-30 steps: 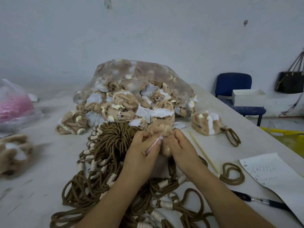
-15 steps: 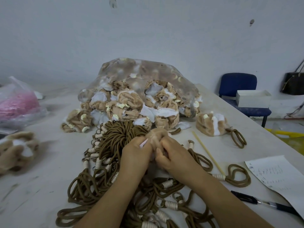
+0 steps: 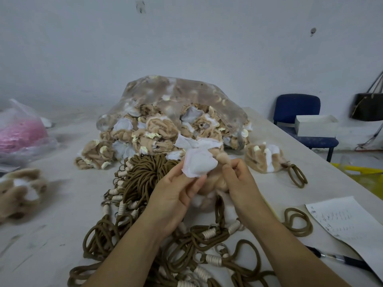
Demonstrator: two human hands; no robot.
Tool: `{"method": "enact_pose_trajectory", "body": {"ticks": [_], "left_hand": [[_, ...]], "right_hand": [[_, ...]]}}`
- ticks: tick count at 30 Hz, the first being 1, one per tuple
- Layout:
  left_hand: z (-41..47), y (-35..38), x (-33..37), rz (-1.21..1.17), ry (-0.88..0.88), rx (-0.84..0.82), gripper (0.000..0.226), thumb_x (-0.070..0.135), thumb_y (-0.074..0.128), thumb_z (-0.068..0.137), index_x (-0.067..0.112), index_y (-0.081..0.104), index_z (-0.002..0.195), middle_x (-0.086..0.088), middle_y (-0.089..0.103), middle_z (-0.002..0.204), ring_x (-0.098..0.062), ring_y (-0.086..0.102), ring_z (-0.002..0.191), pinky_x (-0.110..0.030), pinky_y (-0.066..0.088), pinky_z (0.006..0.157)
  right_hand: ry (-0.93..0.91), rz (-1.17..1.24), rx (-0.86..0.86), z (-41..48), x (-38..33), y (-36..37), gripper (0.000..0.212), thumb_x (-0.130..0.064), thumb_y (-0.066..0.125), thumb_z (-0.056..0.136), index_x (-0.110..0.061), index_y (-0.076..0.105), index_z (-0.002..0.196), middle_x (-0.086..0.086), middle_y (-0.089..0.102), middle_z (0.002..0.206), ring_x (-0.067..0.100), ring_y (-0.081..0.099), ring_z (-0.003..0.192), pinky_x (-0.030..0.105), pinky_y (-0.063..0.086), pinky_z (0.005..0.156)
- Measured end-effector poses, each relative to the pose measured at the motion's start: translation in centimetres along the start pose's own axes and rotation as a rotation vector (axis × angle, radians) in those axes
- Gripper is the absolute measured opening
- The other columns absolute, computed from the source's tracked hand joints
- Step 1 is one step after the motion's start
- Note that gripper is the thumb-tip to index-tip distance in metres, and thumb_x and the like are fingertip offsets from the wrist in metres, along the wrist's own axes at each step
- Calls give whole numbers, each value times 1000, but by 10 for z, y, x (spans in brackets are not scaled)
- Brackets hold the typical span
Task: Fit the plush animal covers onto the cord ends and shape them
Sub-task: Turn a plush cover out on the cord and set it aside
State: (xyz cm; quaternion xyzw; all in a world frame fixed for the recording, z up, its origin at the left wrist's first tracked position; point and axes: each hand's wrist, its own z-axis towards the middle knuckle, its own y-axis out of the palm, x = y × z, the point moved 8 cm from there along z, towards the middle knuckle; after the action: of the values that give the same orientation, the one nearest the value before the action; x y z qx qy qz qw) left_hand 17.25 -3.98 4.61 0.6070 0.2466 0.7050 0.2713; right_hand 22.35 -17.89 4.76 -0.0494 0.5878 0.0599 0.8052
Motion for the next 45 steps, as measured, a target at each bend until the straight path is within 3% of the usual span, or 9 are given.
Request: {"method": "enact_pose_trajectory", "body": {"ticks": [3, 8, 13, 17, 21, 27, 32, 41, 45], "left_hand": [[-1, -5, -2, 155, 69, 102, 40, 14, 69, 76, 8, 66, 115, -12, 73, 106, -16, 72, 88, -18, 56, 65], [-2, -18, 2, 284, 114, 222, 26, 16, 72, 77, 11, 63, 101, -8, 72, 79, -14, 69, 66, -21, 56, 60], [-8, -13, 9, 738, 184, 179, 13, 29, 61, 93, 35, 71, 89, 7, 72, 84, -8, 67, 78, -20, 54, 62], [-9, -9, 16, 874, 285, 208, 12, 29, 59, 94, 26, 71, 95, 11, 69, 90, -1, 62, 83, -9, 45, 67], [-8, -11, 12, 1120, 290, 281, 8, 31, 66, 90, 24, 63, 86, 6, 63, 94, 3, 56, 82, -4, 41, 67], [-3, -26, -7, 852, 55, 297, 7, 34, 67, 89, 28, 70, 93, 11, 70, 91, -2, 65, 83, -19, 53, 69], [-4, -25, -15, 625, -59, 279, 19, 16, 65, 90, 22, 69, 72, 11, 52, 52, -1, 47, 47, -15, 39, 47], [-4, -23, -3, 742, 79, 295, 16, 17, 63, 91, 9, 55, 79, 4, 48, 50, -8, 41, 44, -17, 35, 42], [-5, -25, -1, 690, 82, 339, 16, 14, 61, 93, 9, 52, 81, 4, 48, 45, -6, 39, 39, -16, 32, 38]], "right_hand": [[5, 20, -66, -1, 0, 7, 2, -21, 53, 96, -22, 52, 98, 9, 65, 84, 23, 59, 73, 46, 50, 67], [-122, -136, -298, -9, -6, 29, 49, -39, 56, 84, -58, 41, 126, -10, 65, 113, 16, 67, 93, 37, 58, 76], [-153, -192, -262, -11, -7, 30, 31, -70, 53, 78, -55, 52, 106, -23, 64, 102, -2, 64, 89, 17, 53, 67], [-12, 40, -125, 0, 6, 11, 29, -65, 54, 78, -42, 63, 95, -6, 69, 100, 18, 67, 95, 50, 55, 84], [109, 286, -171, 1, 18, 19, 35, -48, 58, 86, -30, 64, 116, 8, 68, 118, 26, 65, 109, 48, 51, 93], [148, 240, -231, -1, 25, 25, 35, -44, 52, 80, -35, 67, 110, 4, 67, 119, 23, 60, 115, 50, 46, 101], [202, 133, -255, -3, 33, 26, 70, -55, 52, 65, -25, 57, 128, 5, 60, 130, 24, 53, 123, 53, 39, 106], [60, -126, -252, -3, 19, 23, 14, -57, 55, 88, -44, 62, 89, -22, 68, 87, -5, 64, 78, 10, 48, 62], [-45, -262, -311, -4, 12, 26, 22, -46, 62, 88, -35, 48, 76, -22, 53, 65, -4, 47, 56, 10, 37, 50]]}}
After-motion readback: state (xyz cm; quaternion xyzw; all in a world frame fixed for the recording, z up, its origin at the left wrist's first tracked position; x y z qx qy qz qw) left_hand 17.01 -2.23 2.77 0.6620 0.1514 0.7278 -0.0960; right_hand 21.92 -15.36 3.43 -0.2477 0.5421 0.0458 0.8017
